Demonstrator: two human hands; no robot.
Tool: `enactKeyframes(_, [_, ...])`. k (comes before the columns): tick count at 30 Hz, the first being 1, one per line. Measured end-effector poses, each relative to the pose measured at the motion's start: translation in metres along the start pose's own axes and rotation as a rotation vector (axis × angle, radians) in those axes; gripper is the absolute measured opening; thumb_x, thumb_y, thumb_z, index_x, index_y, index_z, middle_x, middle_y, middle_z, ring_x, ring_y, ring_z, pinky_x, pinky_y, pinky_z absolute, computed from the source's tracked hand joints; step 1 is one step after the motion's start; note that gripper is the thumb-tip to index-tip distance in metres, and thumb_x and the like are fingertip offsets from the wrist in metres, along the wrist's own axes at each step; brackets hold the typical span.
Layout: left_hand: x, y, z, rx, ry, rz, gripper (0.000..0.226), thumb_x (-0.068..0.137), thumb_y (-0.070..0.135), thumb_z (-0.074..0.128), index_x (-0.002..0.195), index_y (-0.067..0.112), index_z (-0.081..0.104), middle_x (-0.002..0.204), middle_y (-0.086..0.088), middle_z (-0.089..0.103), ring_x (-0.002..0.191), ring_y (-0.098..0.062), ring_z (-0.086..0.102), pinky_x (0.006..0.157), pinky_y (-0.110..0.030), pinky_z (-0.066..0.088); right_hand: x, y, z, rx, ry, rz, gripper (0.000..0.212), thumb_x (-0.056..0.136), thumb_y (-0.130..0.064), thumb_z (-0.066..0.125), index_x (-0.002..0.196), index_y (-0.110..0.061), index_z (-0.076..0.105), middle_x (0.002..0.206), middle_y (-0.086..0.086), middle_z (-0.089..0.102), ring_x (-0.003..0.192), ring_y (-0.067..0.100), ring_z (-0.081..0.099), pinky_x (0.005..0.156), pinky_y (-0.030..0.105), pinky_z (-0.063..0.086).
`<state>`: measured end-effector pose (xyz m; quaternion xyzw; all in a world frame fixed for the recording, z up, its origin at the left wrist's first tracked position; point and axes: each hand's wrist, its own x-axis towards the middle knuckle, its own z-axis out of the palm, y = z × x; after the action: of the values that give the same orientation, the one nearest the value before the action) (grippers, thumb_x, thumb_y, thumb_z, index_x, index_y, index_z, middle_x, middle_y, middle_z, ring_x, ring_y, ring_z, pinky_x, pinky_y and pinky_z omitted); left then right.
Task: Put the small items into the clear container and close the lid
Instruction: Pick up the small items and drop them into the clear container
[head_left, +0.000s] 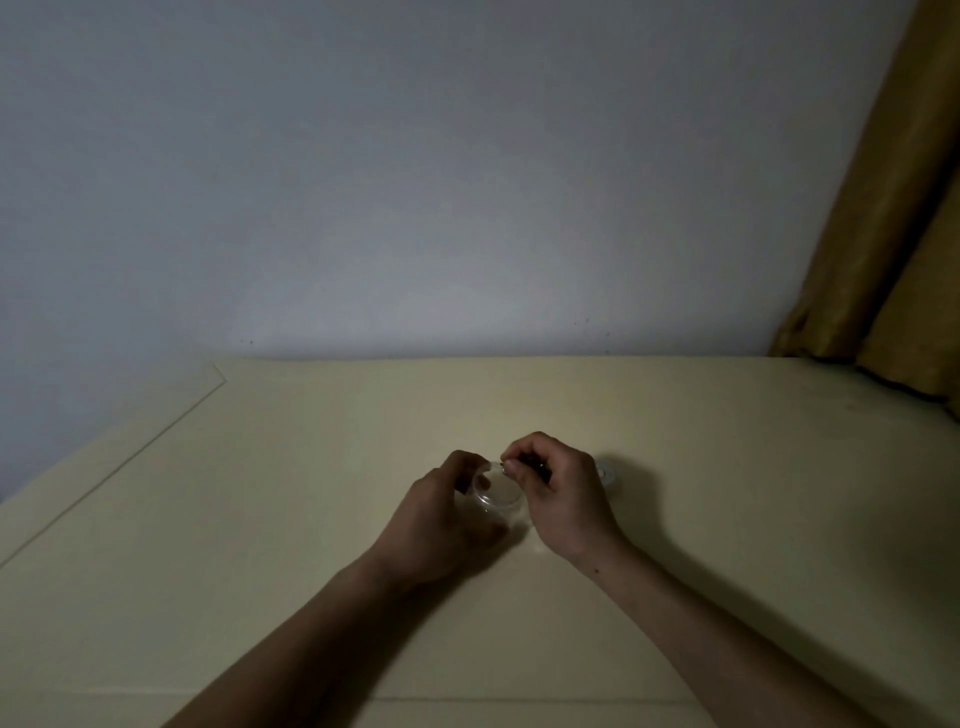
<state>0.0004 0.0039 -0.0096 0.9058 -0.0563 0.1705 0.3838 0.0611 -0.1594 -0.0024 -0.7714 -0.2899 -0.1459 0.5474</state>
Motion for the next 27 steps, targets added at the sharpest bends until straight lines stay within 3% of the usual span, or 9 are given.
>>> enactKeyframes(10, [0.000,0.001,-0.001,-0.012,0.000,0.003,0.056,0.071,0.029,0.086,0.117,0.021,0.056,0.101,0.006,0.072,0.088,-0.012,0.068,0.079,-0.032,0.054,-0.001,0.002,-0.001,-0.019,-0.043,0.028,0.011,0.087,-0.009,0.067,0.083,-0.019,0.070,0.077,-0.009,0.070,0.075,0.004,0.062,0.064,0.011,0.044])
enactKeyframes(19, [0.000,-0.001,-0.001,-0.012,-0.008,0.017,0.059,0.068,0.035,0.086,0.117,0.023,0.056,0.096,0.014,0.068,0.084,-0.005,0.066,0.077,-0.023,0.052,-0.001,0.002,-0.002,0.002,-0.045,0.031,0.015,0.087,-0.005,0.066,0.087,-0.017,0.073,0.082,-0.007,0.072,0.079,0.003,0.066,0.066,0.008,0.045])
enactKeyframes(23, [0.001,-0.002,-0.001,-0.020,-0.015,0.016,0.059,0.068,0.032,0.088,0.117,0.023,0.055,0.095,0.017,0.066,0.079,0.008,0.062,0.071,-0.010,0.046,-0.001,0.001,-0.005,-0.005,-0.062,0.008,0.017,0.089,-0.005,0.063,0.092,-0.018,0.074,0.088,-0.007,0.072,0.083,0.004,0.066,0.068,0.011,0.047])
enactKeyframes(27, [0.001,-0.003,-0.002,-0.003,-0.009,0.021,0.060,0.069,0.035,0.087,0.117,0.022,0.055,0.102,0.011,0.070,0.089,-0.008,0.068,0.079,-0.025,0.052,0.000,0.003,-0.013,-0.058,-0.040,-0.047,0.016,0.090,-0.009,0.063,0.099,-0.019,0.072,0.094,-0.007,0.066,0.081,0.008,0.063,0.065,0.015,0.048])
